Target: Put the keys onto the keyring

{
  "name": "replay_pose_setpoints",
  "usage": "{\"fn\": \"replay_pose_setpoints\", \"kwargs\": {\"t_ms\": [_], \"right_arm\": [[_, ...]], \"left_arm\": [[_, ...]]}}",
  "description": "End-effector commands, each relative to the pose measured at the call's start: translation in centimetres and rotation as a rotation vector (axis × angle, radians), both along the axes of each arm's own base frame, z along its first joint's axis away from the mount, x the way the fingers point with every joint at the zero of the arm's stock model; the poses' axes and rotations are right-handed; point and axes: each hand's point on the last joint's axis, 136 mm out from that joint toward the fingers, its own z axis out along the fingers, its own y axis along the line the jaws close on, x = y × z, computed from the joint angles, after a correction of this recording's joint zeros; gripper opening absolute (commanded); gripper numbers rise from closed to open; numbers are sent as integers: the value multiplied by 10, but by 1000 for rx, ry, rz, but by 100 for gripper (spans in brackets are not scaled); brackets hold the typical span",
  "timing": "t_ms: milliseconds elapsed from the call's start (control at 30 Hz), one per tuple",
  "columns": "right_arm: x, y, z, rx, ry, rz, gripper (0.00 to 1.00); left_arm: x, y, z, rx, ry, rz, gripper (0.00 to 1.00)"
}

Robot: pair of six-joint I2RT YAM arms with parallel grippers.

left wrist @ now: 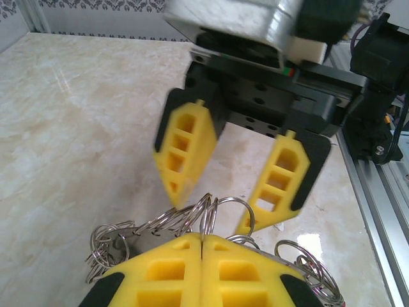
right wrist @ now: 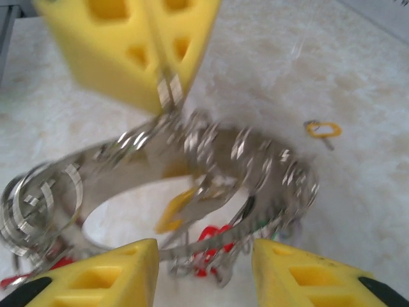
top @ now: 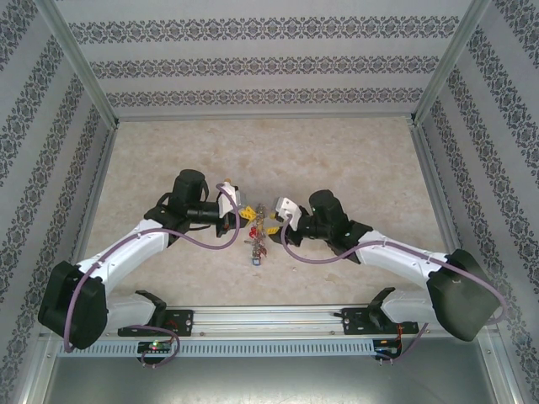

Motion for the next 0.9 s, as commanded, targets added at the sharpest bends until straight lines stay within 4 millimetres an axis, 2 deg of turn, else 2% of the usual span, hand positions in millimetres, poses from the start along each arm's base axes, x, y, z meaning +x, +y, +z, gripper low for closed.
{"fn": "replay_pose_setpoints", "kwargs": {"t_ms": [0,133,367,600,700,867], "right_arm": [[-12,-3,1,45,54,21,44],[-7,2,0,80,66,-8,44],[23,13,11,174,27,-133,38],[18,35,5,180,54,-66,38],[21,40,3,186,52,-73,35],[30,38,9,213,20,-119,19]], "left_arm": [[8,-3,18,-55,-40,-3,0],[5,-5,20,-70,-35,-31,0],[2,-4,23,-71,-51,-39,0],[3,-3,22,-68,-46,-35,0],[3,-4,21,-69,-41,-38,0],[3,-4,18,-67,-40,-40,0]]}}
